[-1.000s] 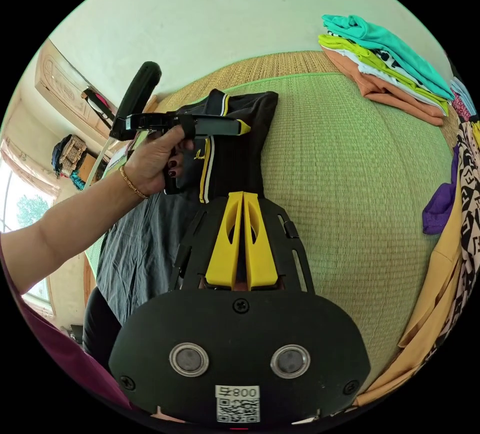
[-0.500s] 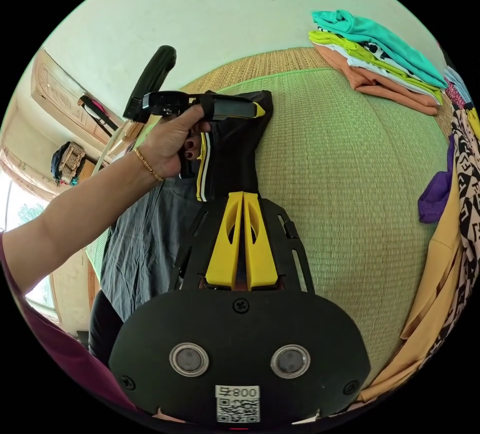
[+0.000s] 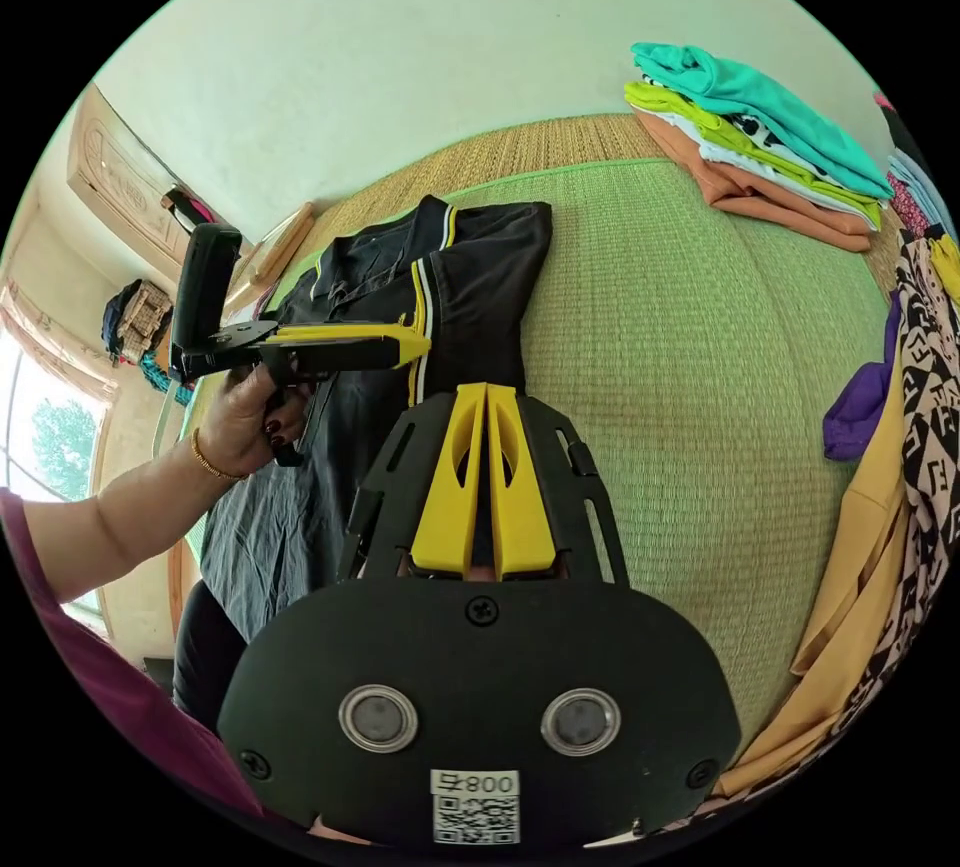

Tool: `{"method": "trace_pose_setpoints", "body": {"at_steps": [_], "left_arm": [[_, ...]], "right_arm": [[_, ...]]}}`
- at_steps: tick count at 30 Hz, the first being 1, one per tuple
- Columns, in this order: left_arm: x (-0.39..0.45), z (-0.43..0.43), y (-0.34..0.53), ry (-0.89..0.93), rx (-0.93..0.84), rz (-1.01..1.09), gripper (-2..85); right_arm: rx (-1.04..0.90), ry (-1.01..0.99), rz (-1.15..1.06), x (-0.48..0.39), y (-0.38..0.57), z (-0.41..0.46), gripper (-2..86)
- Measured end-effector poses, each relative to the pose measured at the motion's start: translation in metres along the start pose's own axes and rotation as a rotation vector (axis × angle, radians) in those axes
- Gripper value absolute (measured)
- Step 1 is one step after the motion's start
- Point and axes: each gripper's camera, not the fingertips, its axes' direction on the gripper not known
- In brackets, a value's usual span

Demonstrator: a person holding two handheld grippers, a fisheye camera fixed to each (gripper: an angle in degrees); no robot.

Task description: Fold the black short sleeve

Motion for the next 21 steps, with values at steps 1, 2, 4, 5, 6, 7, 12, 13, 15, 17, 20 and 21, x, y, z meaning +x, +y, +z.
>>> {"method": "trace_pose_setpoints", "body": {"at_steps": [1,2,4,5,6,7,12,13,15,17,20,21], "left_arm": [[-0.004,-0.015,0.018,0.023,0.038,-0.02,0.3],[-0.009,-0.034,0.038,0.038,0.09,-0.059,0.4],[-0.021,-0.064,0.073,0.05,0.175,-0.136,0.7],[-0.031,-0.085,0.1,0.036,0.239,-0.202,1.0],[-0.035,-0.096,0.115,0.018,0.269,-0.241,1.3],[-0.045,-0.118,0.148,-0.037,0.327,-0.327,2.0],[-0.068,-0.188,0.275,-0.241,0.519,-0.659,7.0],[-0.073,-0.198,0.3,-0.278,0.532,-0.729,8.1],[-0.082,-0.209,0.329,-0.28,0.543,-0.801,9.2],[-0.094,-0.216,0.355,-0.26,0.555,-0.845,10.0],[-0.103,-0.221,0.372,-0.26,0.544,-0.852,10.0],[-0.103,-0.224,0.376,-0.264,0.561,-0.845,9.9]], "right_arm": [[-0.014,0.01,-0.001,-0.002,-0.001,0.005,0.1],[-0.019,0.016,0.0,-0.004,-0.002,0.012,0.1],[-0.019,-0.006,0.017,-0.006,-0.003,0.012,0.1],[-0.007,0.014,0.028,-0.009,-0.002,0.011,0.1],[0.018,0.028,0.024,-0.015,-0.001,0.008,0.2],[0.025,0.029,0.02,-0.018,0.0,0.007,0.2],[0.031,-0.024,-0.043,-0.067,-0.001,0.02,0.6],[0.028,-0.033,-0.053,-0.075,-0.002,0.024,0.8],[0.015,-0.088,-0.104,-0.111,-0.009,0.04,1.8],[-0.009,-0.135,-0.159,-0.143,-0.017,0.055,3.2],[-0.067,-0.182,-0.263,-0.205,-0.031,0.084,5.6],[-0.087,-0.182,-0.308,-0.232,-0.037,0.096,5.9]]}}
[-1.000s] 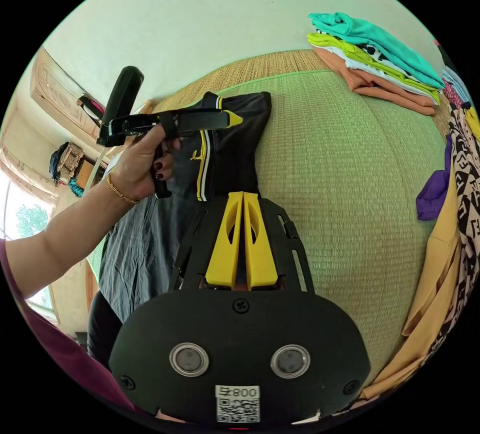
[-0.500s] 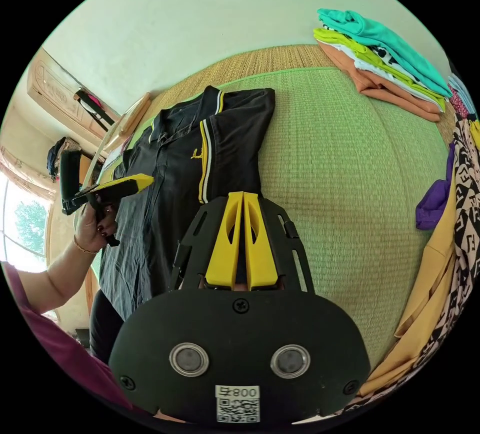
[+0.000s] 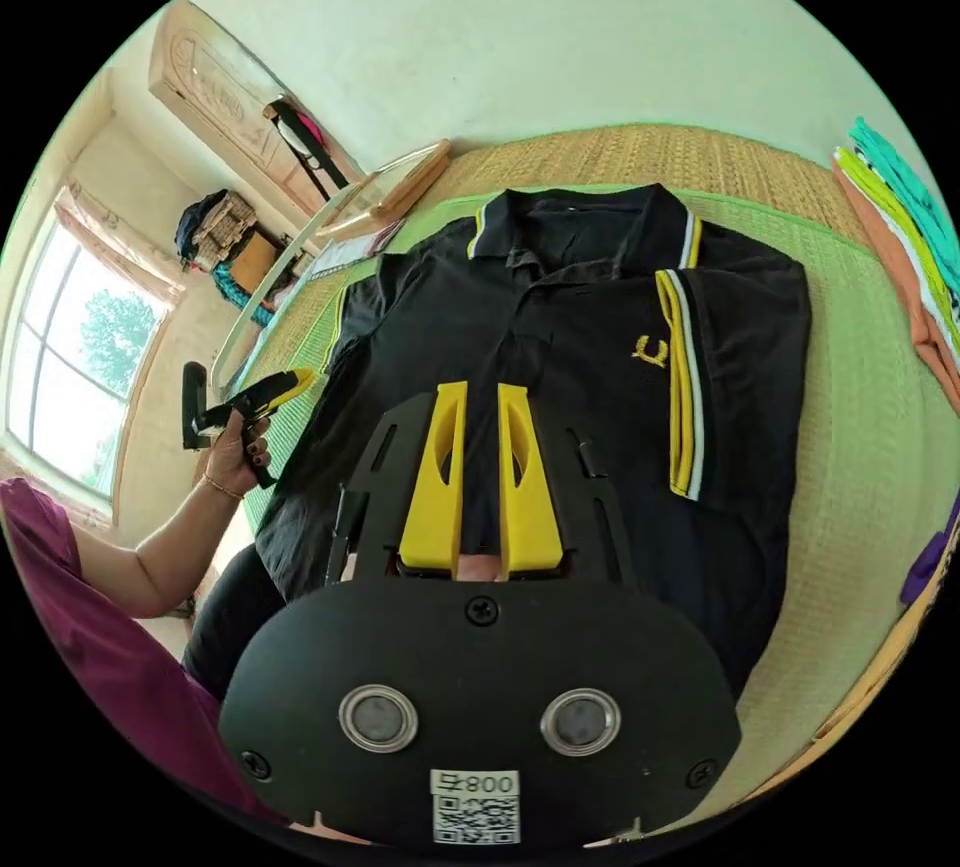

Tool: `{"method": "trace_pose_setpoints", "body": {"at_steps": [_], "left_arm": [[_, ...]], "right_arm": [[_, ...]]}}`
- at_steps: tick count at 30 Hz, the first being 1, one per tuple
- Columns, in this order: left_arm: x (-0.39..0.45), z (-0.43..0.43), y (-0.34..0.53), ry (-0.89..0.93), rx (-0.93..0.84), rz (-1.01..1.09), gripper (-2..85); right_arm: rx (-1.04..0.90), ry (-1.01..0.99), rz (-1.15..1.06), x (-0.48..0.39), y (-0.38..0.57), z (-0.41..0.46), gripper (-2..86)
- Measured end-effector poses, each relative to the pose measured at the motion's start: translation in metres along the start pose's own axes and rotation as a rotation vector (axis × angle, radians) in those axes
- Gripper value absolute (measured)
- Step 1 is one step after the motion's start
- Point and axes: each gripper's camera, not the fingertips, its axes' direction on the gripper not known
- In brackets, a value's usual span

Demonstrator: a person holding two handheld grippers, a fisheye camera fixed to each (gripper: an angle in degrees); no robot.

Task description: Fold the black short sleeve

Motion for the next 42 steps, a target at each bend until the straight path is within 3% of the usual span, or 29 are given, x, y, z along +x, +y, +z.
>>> {"method": "trace_pose_setpoints", "body": {"at_steps": [12,21,32,37,42], "left_arm": [[-0.067,-0.044,0.0,0.203,-0.004,-0.043,6.2],[-0.102,-0.07,0.003,0.315,-0.009,-0.059,2.8],[-0.094,-0.097,0.007,0.274,0.006,0.064,2.4],[-0.087,-0.106,0.011,0.301,0.031,0.113,2.4],[-0.069,-0.112,0.016,0.325,0.047,0.198,2.2]], "right_arm": [[-0.179,0.048,-0.402,-0.194,-0.131,0.16,7.9],[-0.292,0.167,-0.54,-0.282,-0.191,0.27,8.7],[-0.312,0.263,-0.554,-0.304,-0.21,0.312,6.3],[-0.271,0.208,-0.506,-0.289,-0.222,0.298,1.7],[-0.175,0.03,-0.388,-0.238,-0.238,0.243,0.3]]}}
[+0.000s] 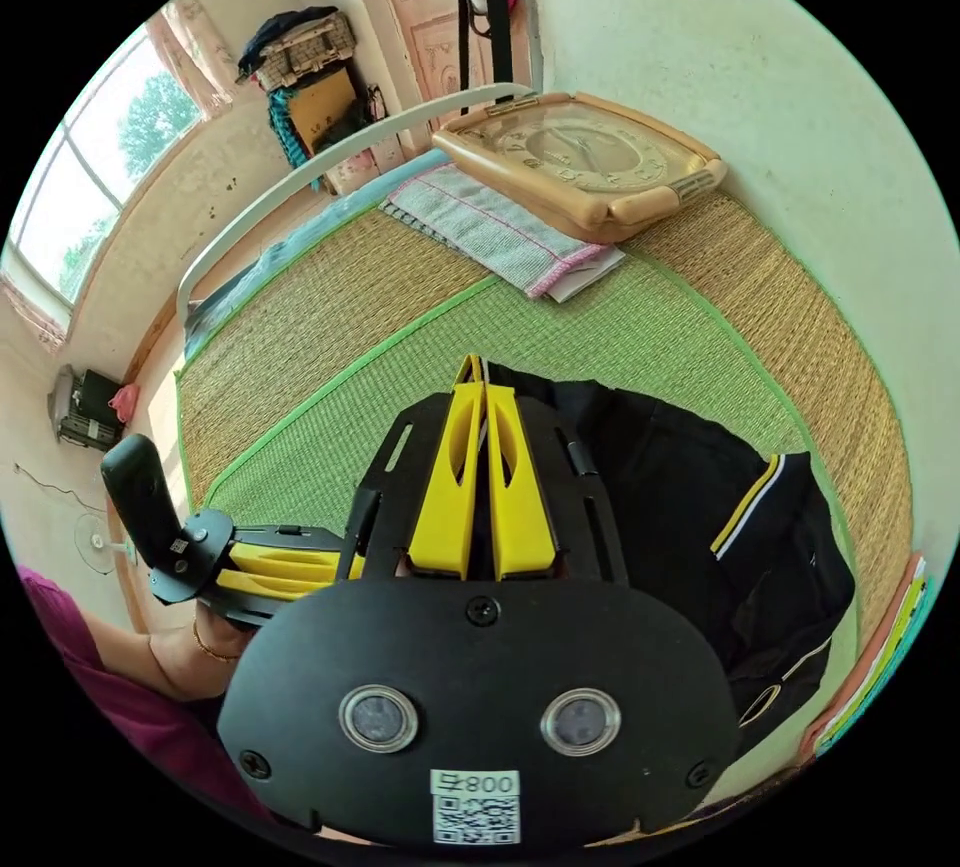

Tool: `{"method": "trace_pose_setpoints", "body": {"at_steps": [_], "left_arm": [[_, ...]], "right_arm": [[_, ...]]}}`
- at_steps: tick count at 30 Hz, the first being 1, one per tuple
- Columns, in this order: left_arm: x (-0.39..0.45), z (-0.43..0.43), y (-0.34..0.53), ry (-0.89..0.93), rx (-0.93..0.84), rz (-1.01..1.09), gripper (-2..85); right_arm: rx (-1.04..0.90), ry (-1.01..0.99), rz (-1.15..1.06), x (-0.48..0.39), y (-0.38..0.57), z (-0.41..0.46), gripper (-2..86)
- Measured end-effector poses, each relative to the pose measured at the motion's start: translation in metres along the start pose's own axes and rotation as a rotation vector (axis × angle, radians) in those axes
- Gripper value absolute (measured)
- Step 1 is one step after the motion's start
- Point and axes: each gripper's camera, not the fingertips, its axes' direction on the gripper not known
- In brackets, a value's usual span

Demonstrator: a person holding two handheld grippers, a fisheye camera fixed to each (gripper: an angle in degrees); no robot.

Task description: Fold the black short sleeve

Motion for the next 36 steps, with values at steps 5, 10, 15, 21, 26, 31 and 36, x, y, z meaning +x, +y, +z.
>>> {"method": "trace_pose_setpoints", "body": {"at_steps": [5,10,15,21,26,31,36], "left_arm": [[0.029,0.01,0.001,-0.055,-0.047,0.117,2.2],[0.056,0.026,0.003,-0.104,-0.108,0.223,2.2],[0.082,0.049,0.006,-0.171,-0.222,0.345,2.2],[0.108,0.081,0.014,-0.282,-0.337,0.449,2.3],[0.108,0.089,0.012,-0.234,-0.326,0.393,2.3],[0.106,0.095,0.009,-0.202,-0.317,0.357,2.3],[0.109,0.1,0.006,-0.204,-0.314,0.357,2.5]], "right_arm": [[0.077,-0.073,0.07,0.038,0.028,-0.031,0.2],[0.156,-0.096,0.154,0.072,0.061,-0.05,0.1],[0.204,-0.152,0.374,0.14,0.114,-0.062,0.3],[0.202,-0.236,0.329,0.142,0.132,-0.06,2.2],[0.03,0.006,-0.028,0.053,0.091,-0.038,8.1],[-0.179,0.229,-0.267,-0.001,0.072,0.024,8.8],[-0.128,0.296,-0.227,0.009,0.078,0.016,2.8]]}}
